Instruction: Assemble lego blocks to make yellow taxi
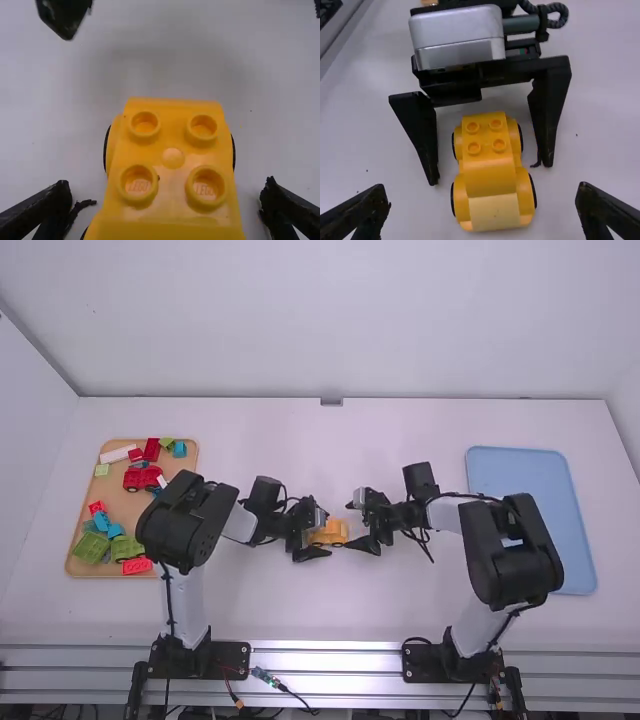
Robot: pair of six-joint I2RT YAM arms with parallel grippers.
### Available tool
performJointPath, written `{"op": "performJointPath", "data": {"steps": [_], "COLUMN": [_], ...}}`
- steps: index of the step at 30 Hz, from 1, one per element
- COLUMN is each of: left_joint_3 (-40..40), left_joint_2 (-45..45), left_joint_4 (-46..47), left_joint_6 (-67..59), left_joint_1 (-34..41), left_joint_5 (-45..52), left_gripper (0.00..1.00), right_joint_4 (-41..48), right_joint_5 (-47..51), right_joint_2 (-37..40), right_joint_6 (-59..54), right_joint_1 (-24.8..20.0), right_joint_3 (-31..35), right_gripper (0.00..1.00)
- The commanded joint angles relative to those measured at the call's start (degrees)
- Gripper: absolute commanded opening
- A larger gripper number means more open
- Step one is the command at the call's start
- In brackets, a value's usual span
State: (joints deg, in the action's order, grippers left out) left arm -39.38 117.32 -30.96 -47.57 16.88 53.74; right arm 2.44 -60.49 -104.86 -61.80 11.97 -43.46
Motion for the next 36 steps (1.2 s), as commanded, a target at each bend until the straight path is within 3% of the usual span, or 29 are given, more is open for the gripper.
{"op": "performJointPath", "data": {"steps": [1,5,6,12,17,31,36], "left_joint_3": [0.9,0.13,-0.46,-1.11,0.46,6.8,7.21], "left_joint_2": [2.36,-1.2,-3.65,-13.81,-20.63,-27.17,-27.17], "left_joint_4": [2.49,8.17,12.11,24.04,26.49,22.99,21.92], "left_joint_6": [2.95,5.16,4.83,-2.58,-3.28,-2.84,-2.86], "left_joint_1": [0.37,0.33,0.33,-1.44,-4.11,-10.32,-11.3], "left_joint_5": [-7.06,-12.5,-14.29,-12.37,-10.64,-8.85,-6.49], "left_gripper": [0.99,0.99,0.99,0.99,0.99,0.99,0.99], "right_joint_4": [0.44,-3.5,-8.33,-27.23,-35.32,-33.14,-33.09], "right_joint_5": [-0.76,0.85,2.12,5.57,7.8,9.84,12.7], "right_joint_2": [1.46,1.46,1.46,-1.18,-5.79,-10.36,-11.89], "right_joint_6": [-2.62,-1.55,1.46,12.15,17.03,17.03,17.05], "right_joint_1": [-0.7,-0.31,0.44,4.11,6.67,12.9,14.19], "right_joint_3": [1.38,3.96,5.97,11.1,10.51,3.72,2.97], "right_gripper": [0.99,0.99,0.99,0.99,0.99,0.99,0.91]}}
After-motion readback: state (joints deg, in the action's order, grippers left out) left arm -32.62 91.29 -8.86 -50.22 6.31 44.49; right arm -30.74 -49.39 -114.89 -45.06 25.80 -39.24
